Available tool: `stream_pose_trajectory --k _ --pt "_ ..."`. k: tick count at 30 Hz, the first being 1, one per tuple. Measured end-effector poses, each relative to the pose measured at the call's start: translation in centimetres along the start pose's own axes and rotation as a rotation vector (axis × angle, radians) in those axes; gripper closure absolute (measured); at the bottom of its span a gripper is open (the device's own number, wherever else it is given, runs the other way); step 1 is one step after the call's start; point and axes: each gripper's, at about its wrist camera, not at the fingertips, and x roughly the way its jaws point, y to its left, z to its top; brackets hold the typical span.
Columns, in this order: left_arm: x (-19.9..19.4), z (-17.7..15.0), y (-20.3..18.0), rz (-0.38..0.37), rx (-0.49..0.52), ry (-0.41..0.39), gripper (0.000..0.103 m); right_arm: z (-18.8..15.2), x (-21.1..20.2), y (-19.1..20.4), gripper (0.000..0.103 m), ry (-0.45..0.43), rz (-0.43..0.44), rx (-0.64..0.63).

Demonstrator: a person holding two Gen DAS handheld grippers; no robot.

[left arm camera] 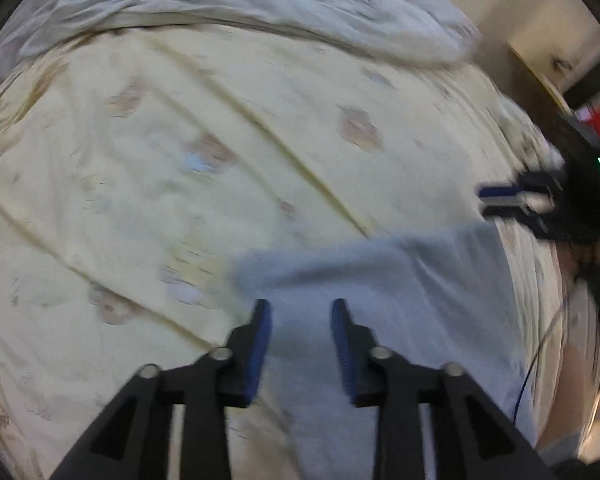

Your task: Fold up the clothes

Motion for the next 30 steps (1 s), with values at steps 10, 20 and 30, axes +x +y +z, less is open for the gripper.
stream_pose_trajectory --k 10,20,30 --pt "7.1 -4.4 -2.8 0.085 0.111 0.284 0.062 -4.1 3.0 -0.8 0.069 0.116 -0.288 -0.165" --pt "2.3 -4.3 -6.6 -0.019 0.083 0.125 0.062 -8.2 -3.3 2.0 0.066 -0.055 0.067 0.126" --pt "3.1 -12.8 -6.7 0.176 0.131 0.219 0.058 -15.0 -3.9 7.2 0.063 0.066 -0.219 0.09"
